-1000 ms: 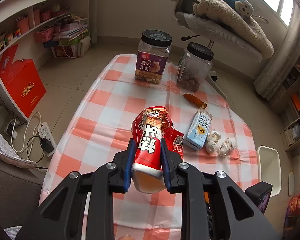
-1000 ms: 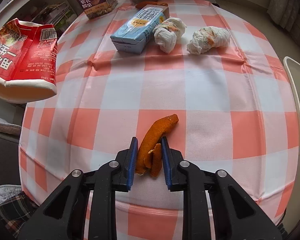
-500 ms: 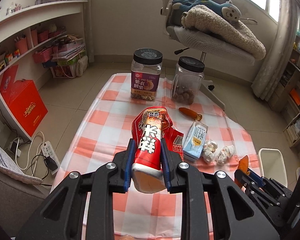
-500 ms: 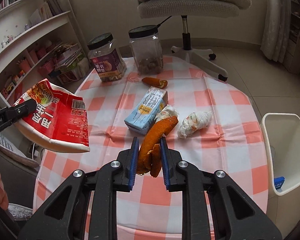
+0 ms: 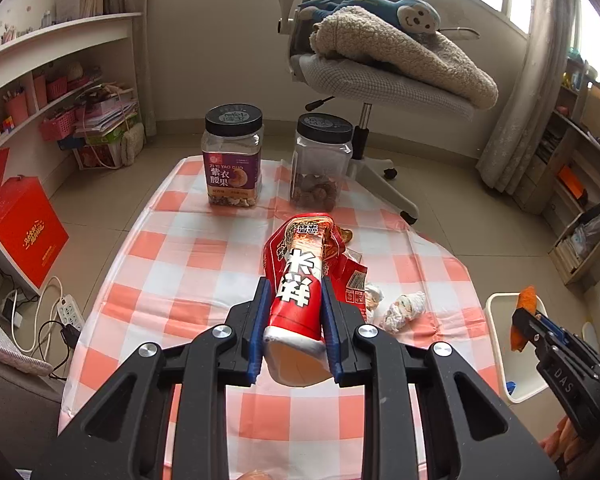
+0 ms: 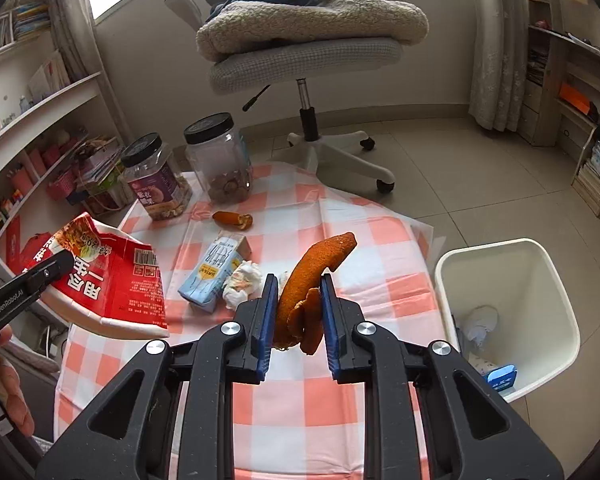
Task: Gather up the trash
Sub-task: 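Carry the orange peel over the bin and open the right tool, then carry the red noodle cup over the bin and open the left tool, then bring both tools back over the table, then grasp the blue milk carton with the left tool while the right grasps a tissue bundle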
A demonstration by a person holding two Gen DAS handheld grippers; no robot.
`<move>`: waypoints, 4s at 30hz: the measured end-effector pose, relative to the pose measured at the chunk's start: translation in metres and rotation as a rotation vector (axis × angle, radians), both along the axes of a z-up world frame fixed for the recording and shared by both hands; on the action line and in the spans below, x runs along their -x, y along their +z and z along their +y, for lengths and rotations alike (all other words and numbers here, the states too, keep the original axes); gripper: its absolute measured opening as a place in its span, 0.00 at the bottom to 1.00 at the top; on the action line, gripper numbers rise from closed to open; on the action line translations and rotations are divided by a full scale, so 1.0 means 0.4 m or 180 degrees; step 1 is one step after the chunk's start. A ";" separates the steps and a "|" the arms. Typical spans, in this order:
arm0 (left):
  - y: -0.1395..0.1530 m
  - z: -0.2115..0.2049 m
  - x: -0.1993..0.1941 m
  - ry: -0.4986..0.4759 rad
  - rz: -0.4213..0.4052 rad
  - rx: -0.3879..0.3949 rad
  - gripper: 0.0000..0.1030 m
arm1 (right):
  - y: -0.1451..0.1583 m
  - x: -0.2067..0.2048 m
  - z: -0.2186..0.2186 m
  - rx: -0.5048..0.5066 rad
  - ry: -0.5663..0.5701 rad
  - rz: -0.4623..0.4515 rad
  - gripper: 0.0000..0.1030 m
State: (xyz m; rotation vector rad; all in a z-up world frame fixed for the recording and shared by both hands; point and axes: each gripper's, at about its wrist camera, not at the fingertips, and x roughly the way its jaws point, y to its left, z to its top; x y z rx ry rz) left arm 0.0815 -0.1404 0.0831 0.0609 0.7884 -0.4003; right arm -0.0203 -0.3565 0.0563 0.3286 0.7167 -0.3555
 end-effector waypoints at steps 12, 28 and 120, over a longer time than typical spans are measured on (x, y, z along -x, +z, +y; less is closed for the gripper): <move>-0.019 -0.127 0.042 -0.0233 0.0027 0.0012 0.24 | 0.022 0.113 -0.275 0.0100 -0.0847 -0.0021 0.21; -0.039 -0.372 0.147 -0.0795 0.0029 0.0046 0.24 | 0.069 0.286 -0.413 0.0292 -0.1509 -0.0128 0.92; -0.376 -0.287 -0.375 0.0057 0.0918 -0.0882 0.94 | -0.051 -0.165 -0.134 0.0092 -0.0964 0.0301 0.93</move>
